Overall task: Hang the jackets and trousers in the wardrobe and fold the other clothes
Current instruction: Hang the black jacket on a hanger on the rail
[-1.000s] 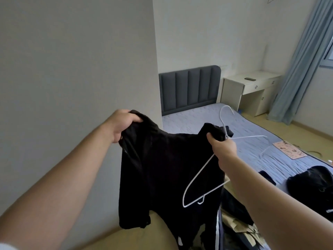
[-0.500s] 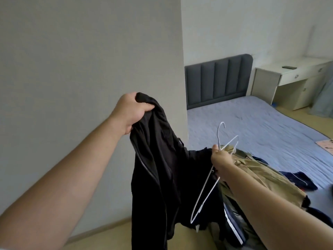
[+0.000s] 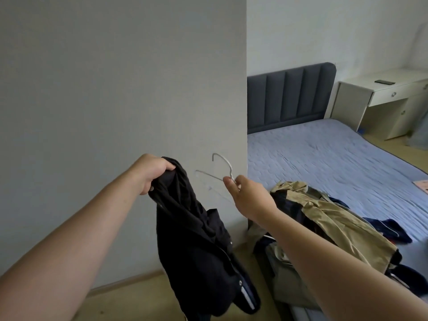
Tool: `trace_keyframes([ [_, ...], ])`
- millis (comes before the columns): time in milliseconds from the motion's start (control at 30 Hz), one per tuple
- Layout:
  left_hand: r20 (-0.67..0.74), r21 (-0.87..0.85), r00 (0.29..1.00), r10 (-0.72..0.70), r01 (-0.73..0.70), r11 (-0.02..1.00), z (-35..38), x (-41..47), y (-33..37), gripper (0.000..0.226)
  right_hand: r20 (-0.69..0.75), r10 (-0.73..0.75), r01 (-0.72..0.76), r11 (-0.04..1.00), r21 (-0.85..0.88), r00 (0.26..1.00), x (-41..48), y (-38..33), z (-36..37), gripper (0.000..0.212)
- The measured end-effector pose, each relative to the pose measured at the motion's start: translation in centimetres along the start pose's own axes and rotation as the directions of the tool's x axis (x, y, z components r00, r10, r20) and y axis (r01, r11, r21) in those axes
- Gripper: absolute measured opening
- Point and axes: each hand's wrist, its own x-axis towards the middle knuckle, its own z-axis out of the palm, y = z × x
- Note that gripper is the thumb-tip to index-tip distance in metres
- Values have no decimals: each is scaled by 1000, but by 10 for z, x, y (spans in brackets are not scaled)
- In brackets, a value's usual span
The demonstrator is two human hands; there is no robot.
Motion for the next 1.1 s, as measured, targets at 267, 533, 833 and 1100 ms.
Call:
trace_keyframes([
  [267,-151,63,988,-26,36,997,-32,22,-35,13,-161,-74,84,995,58,984,-7,-20,6,41],
  [533,-370,518,912,177,44,854,-65,25,-54,41,-213,-161,192,972,133,964,-13,-29,12,43],
  [833,-311,501,926,213,-31,865,-71,20,-56,38,-194,-219,245,961,124,956,-6,-43,28,33],
  [1100,-86,416,964,251,-194,889,-49,-1,-39,22,-119,-272,293,928,230,955,-1,-61,40,35],
])
